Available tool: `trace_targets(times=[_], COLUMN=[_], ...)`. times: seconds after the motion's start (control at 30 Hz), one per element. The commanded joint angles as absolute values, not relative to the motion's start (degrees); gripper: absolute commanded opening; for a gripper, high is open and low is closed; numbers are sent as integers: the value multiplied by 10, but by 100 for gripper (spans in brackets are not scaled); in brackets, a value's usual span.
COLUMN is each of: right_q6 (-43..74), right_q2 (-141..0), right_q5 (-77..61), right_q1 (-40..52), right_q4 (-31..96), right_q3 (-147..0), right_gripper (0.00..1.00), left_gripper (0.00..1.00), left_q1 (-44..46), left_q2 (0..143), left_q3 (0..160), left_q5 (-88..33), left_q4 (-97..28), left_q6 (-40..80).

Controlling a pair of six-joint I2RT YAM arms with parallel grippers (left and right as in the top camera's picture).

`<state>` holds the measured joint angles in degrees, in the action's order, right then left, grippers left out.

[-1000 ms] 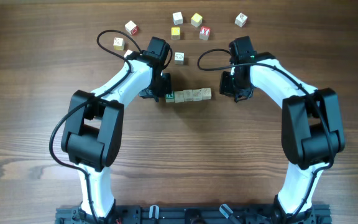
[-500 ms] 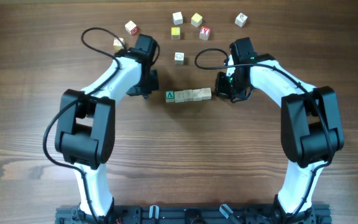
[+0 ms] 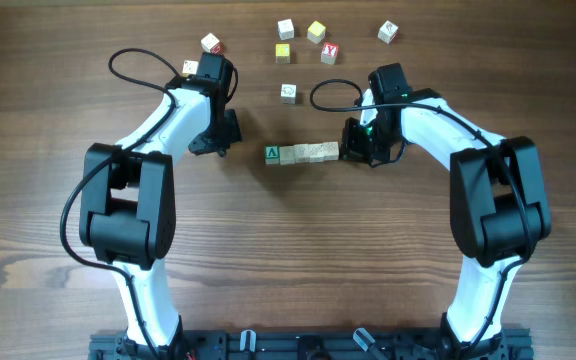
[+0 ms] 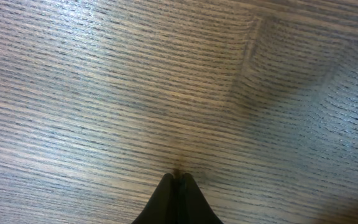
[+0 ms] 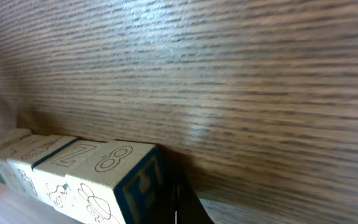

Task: Form a horizontal line
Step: 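Lift both grippers away from the row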

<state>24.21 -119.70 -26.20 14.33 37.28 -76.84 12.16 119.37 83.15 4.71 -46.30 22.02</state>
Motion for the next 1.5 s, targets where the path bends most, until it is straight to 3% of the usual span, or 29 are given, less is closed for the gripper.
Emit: trace_targets(times=[0.0, 0.53, 0.73, 0.93, 1.47], right_q6=[246, 240, 252, 330, 362], right_q2=[-1224, -1224, -1224, -1224, -1224], right_q5=[-271, -263, -120, 46, 61], right_q1=[148, 148, 148, 148, 148], right_q4=[380, 398, 397, 400, 402], right_q3=[-752, -752, -752, -752, -752], right_gripper=[4, 4, 4, 5, 6], left_gripper=[4, 4, 4, 4, 4], left_q1=[120, 120, 120, 121, 180], left_q2=[1191, 1191, 1191, 1191, 1200], left_q3=[835, 835, 835, 835, 835], left_q5=[55, 55, 48, -83, -106], left_q4=[-463, -461, -428, -319, -259], left_q6=[230, 230, 230, 230, 250])
